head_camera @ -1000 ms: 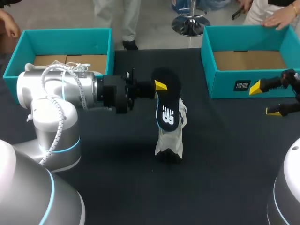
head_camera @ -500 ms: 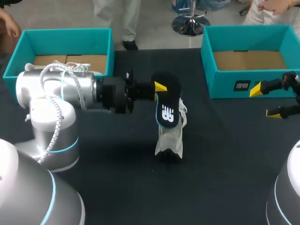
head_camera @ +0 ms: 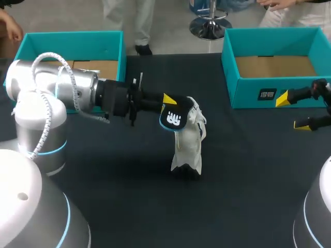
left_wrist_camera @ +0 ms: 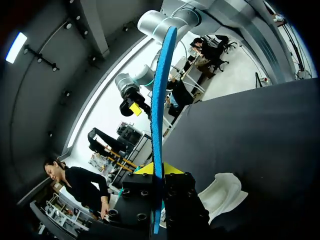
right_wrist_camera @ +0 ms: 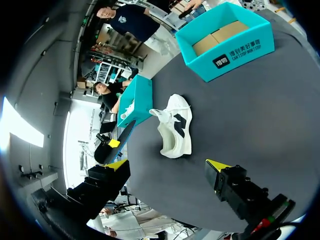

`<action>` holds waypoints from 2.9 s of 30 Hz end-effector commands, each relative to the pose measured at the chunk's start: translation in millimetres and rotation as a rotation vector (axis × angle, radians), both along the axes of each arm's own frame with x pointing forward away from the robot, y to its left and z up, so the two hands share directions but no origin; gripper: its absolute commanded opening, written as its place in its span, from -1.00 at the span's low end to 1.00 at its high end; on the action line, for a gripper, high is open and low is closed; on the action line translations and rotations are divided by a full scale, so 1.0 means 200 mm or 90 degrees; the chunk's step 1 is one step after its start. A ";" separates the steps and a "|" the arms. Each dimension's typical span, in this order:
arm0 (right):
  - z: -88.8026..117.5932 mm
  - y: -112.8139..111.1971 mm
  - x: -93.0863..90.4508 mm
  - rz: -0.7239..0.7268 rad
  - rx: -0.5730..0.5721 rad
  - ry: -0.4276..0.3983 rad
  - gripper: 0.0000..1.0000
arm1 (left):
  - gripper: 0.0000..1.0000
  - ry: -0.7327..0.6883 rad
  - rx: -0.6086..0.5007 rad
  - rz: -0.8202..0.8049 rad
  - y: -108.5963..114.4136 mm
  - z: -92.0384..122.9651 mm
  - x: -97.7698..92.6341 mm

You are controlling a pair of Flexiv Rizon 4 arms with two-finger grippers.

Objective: Take the shoe out of the shoebox, open the shoe tongue, remove and reinsert the insole, then place the shoe into the shoebox

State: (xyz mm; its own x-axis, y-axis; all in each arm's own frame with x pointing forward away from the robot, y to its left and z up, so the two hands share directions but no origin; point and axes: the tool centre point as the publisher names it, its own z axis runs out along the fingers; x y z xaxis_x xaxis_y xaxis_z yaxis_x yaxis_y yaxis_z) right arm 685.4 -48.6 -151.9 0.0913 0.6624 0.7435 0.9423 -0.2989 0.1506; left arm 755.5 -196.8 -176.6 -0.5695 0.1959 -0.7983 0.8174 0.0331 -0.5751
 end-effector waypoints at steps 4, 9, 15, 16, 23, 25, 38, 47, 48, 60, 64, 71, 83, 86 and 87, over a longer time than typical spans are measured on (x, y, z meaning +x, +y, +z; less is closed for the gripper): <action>0.00 0.00 -0.01 -0.002 -0.001 0.000 1.00 | -1.00 0.089 0.046 -0.037 0.04 0.04 -0.06; 0.00 0.00 -0.01 -0.002 -0.001 0.000 1.00 | -1.00 0.134 0.037 -0.031 0.04 0.06 -0.09; 0.00 0.00 -0.01 -0.002 -0.001 0.000 1.00 | -1.00 0.177 0.047 -0.028 0.08 0.10 -0.14; 0.00 0.00 -0.01 -0.002 -0.001 0.000 1.00 | -1.00 0.177 0.047 -0.028 0.08 0.10 -0.14; 0.00 0.00 -0.01 -0.002 -0.001 0.000 1.00 | -1.00 0.177 0.047 -0.028 0.08 0.10 -0.14; 0.00 0.00 -0.01 -0.002 -0.001 0.000 1.00 | -1.00 0.177 0.047 -0.028 0.08 0.10 -0.14; 0.00 0.00 -0.01 -0.002 -0.001 0.000 1.00 | -1.00 0.177 0.047 -0.028 0.08 0.10 -0.14; 0.00 0.00 -0.01 -0.002 -0.001 0.000 1.00 | -1.00 0.177 0.047 -0.028 0.08 0.10 -0.14; 0.00 0.00 -0.01 -0.002 -0.001 0.000 1.00 | -1.00 0.177 0.047 -0.028 0.08 0.10 -0.14; 0.00 0.00 -0.01 -0.002 -0.001 0.000 1.00 | -1.00 0.170 0.055 -0.059 0.05 -0.01 -0.25; 0.00 0.00 -0.01 -0.002 -0.001 0.000 1.00 | -1.00 0.162 0.043 -0.071 0.05 -0.10 -0.23; 0.00 0.00 -0.01 -0.002 -0.001 0.000 1.00 | -1.00 0.171 0.064 -0.082 0.05 -0.26 -0.18; 0.00 0.00 -0.01 -0.002 -0.001 0.000 1.00 | -1.00 0.167 0.074 -0.094 0.06 -0.34 -0.17; 0.00 0.00 -0.01 -0.002 -0.001 0.000 1.00 | -1.00 0.167 0.074 -0.094 0.06 -0.34 -0.17; 0.00 0.00 -0.01 -0.002 -0.001 0.000 1.00 | -1.00 0.167 0.074 -0.094 0.06 -0.34 -0.17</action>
State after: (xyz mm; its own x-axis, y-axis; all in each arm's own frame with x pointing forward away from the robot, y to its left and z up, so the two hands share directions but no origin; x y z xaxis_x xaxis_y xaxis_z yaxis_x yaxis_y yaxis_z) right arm 685.9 -48.3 -152.0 0.0907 0.6621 0.7439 0.9426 -0.2982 0.1505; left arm 722.7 -185.5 -245.0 -0.7117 0.3739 -0.5947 0.6421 0.0031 -0.7666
